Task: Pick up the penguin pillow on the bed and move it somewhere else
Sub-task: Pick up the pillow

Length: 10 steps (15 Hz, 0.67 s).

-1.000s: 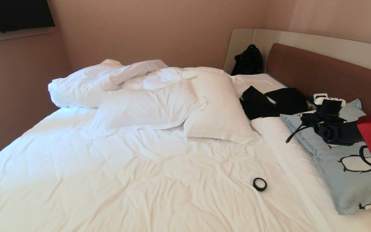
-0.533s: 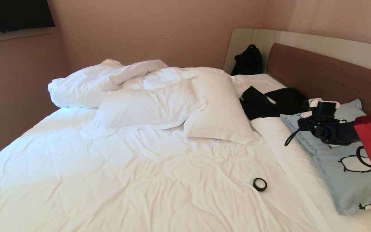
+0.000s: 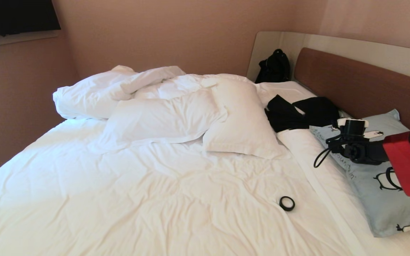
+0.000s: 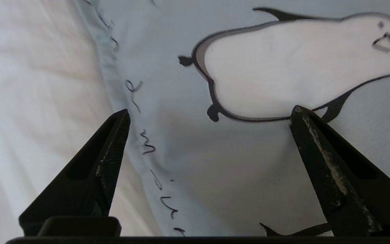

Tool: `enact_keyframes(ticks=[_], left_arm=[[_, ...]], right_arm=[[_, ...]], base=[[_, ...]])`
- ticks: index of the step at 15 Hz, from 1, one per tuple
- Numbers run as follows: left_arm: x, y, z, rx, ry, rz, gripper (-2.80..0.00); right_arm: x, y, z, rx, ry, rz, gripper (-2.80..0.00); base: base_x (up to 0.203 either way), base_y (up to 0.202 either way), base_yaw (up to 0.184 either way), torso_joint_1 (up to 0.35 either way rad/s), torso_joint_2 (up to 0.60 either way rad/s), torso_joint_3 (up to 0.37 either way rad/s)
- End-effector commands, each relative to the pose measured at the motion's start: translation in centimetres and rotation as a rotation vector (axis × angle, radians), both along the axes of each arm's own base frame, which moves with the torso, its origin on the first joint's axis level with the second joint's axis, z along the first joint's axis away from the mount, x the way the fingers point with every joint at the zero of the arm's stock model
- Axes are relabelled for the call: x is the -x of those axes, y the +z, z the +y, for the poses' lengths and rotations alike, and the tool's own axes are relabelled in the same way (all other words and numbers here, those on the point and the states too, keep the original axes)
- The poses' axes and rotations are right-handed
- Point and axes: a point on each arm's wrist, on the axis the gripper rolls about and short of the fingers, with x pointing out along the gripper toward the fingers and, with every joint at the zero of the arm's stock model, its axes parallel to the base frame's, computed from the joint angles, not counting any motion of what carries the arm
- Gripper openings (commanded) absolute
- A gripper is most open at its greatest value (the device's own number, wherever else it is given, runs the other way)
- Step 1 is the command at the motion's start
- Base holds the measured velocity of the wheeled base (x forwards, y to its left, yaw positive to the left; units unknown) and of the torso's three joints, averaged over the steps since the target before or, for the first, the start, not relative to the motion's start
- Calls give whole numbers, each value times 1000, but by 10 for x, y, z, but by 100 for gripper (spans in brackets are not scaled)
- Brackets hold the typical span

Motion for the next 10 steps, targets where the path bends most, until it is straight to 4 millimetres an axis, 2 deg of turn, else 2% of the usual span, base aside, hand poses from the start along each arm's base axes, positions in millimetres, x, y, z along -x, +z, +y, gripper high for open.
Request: enact_keyframes(ticks=[1,10], left_arm=[[0,0,0,1,1,1,-280],[0,0,0,1,1,1,-280]], right_arm=[[-2,-12,-1,28,-17,35,0],[-3,-23,-3,104,-57,102,0]], base=[[0,0,0,0,0,0],[0,0,0,0,0,0]])
